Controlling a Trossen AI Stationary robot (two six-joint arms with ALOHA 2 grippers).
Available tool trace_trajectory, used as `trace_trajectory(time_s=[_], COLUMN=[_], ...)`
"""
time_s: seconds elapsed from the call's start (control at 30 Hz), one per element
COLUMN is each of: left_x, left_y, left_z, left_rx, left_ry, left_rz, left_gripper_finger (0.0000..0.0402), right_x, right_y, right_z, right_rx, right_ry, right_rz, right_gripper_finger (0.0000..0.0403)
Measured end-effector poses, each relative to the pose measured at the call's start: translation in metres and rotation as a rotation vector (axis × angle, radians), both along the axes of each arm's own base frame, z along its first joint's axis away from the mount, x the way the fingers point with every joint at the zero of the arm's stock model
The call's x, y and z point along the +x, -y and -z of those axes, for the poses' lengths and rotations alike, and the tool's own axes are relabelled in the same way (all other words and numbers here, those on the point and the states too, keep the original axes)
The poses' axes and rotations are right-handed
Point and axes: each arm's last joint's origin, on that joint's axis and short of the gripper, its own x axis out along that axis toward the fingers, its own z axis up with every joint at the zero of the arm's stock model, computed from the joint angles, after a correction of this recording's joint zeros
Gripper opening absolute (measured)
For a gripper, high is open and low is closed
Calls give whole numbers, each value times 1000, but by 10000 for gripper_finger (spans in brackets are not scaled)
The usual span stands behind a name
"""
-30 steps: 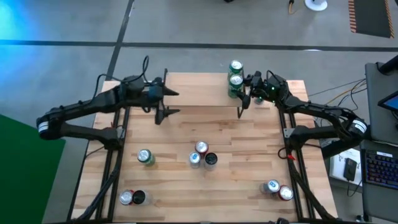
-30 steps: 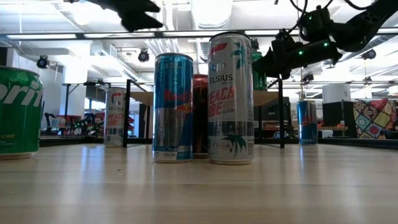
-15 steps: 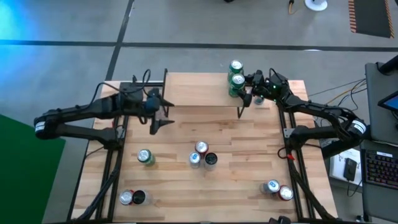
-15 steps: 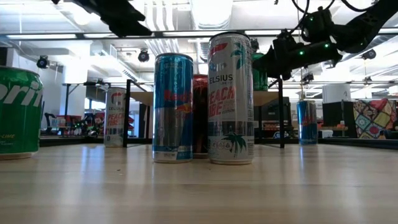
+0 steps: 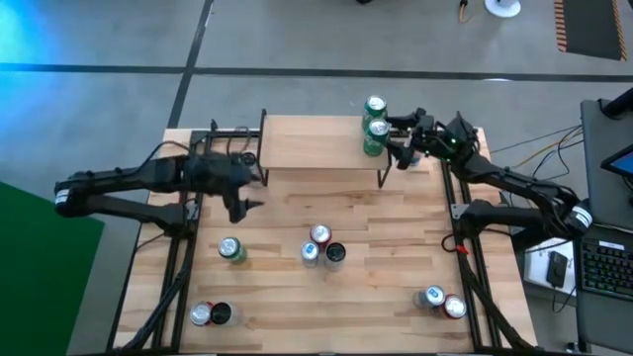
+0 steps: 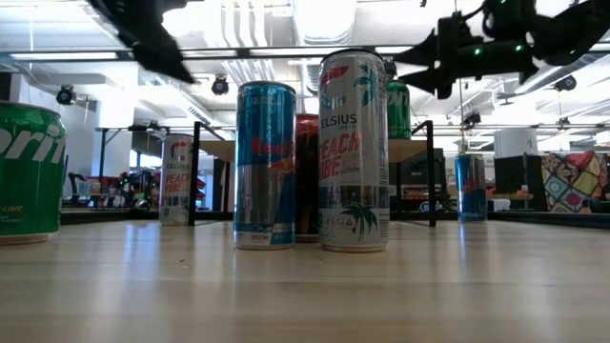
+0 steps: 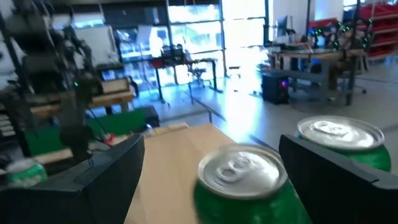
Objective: Place canned beverage on shelf
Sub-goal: Put the green soda can on the shelf aligned with the other green soda cans
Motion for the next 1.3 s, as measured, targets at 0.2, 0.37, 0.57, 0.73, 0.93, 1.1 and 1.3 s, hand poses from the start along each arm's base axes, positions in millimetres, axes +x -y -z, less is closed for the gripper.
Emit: trace_trajectory(time_s=[0.2, 0.37, 0.57, 0.73, 0.93, 1.1, 1.3], left_x=[-6, -10, -22, -30, -34, -35, -36], left_y=[30, 58, 87, 92, 93, 95, 98], left_z=[14, 16, 36, 60, 72, 73, 81], left_rx=[-101, -82, -70, -131, -231, -316, -368], left_ry=[-167, -152, -172, -240, -306, -346, -444], left_rz=[41, 57, 35, -23, -72, -86, -101], left_gripper_finger=[331, 331, 331, 331, 331, 331, 331], right_x=[-8, -14, -15, -13, -12, -10, -7], right_y=[-16, -23, -30, -33, -33, -32, -29], right_z=[0, 0, 4, 9, 10, 13, 18], right_rx=[-4, -16, -18, -8, -12, -11, 3], right_ry=[-1, 15, 16, 5, -4, -20, -42], right_rz=[-26, -34, -58, -76, -78, -77, -77], right_gripper_finger=[361, 361, 361, 361, 361, 361, 361])
